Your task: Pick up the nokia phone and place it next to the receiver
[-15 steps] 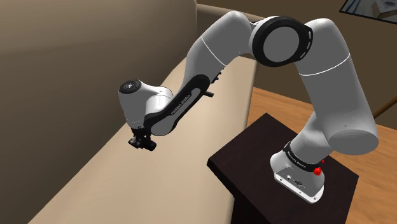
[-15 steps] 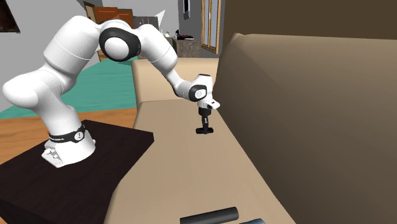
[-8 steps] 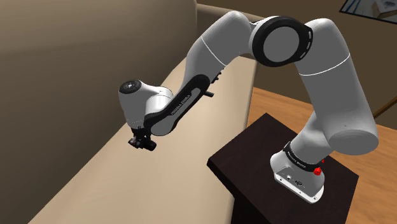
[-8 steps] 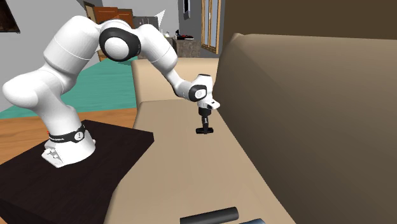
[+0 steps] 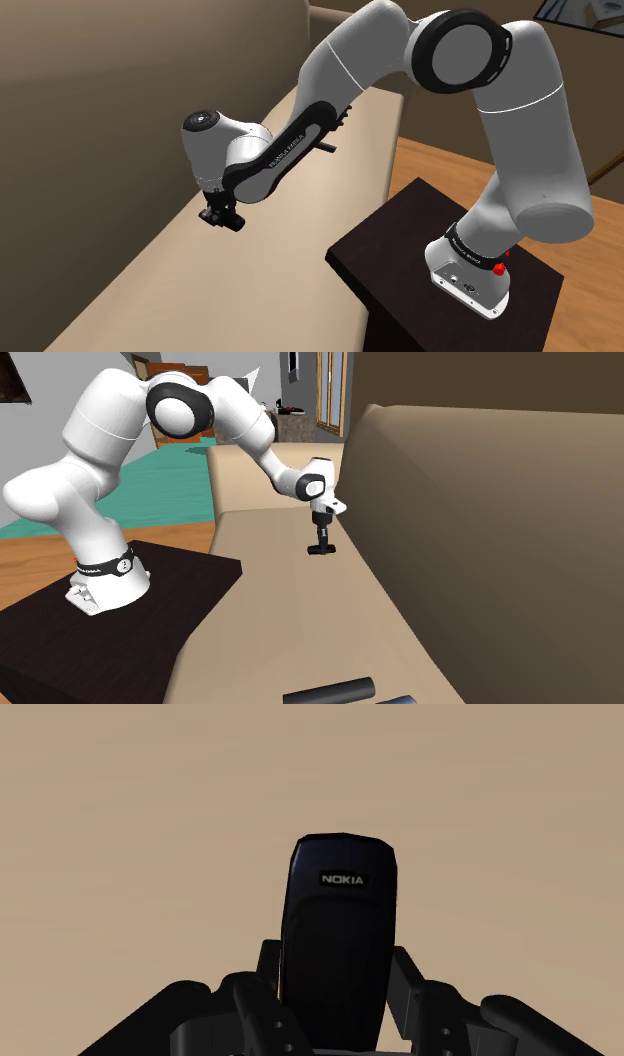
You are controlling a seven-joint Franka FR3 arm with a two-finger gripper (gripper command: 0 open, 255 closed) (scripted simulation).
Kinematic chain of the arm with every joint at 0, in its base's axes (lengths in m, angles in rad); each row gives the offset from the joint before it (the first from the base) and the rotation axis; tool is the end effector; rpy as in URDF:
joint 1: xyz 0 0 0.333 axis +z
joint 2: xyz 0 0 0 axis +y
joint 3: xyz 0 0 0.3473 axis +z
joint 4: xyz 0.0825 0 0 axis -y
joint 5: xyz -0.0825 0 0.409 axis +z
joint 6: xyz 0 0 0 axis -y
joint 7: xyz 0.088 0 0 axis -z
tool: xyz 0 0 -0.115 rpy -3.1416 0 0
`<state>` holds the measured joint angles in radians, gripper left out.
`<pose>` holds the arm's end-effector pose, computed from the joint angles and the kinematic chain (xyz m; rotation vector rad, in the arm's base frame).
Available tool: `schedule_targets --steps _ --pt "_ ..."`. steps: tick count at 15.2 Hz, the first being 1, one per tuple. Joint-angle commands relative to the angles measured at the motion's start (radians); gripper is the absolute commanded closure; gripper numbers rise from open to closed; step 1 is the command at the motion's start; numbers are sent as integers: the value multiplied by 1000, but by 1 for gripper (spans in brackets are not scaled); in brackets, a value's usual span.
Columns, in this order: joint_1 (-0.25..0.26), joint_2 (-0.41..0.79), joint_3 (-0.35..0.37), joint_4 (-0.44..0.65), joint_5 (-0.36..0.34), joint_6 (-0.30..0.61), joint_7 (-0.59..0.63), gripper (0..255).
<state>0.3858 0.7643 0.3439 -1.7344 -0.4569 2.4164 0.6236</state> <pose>0.5358 0.4460 0.1524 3.0346 0.5639 0.0431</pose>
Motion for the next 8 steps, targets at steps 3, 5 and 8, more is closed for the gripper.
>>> schedule_targets --steps 3,5,8 --pt "-13 -42 16 -13 16 -29 -12 255" --pt "-18 -62 23 -17 25 -44 -18 255" --pt "-26 -91 35 -22 38 -68 -27 255"
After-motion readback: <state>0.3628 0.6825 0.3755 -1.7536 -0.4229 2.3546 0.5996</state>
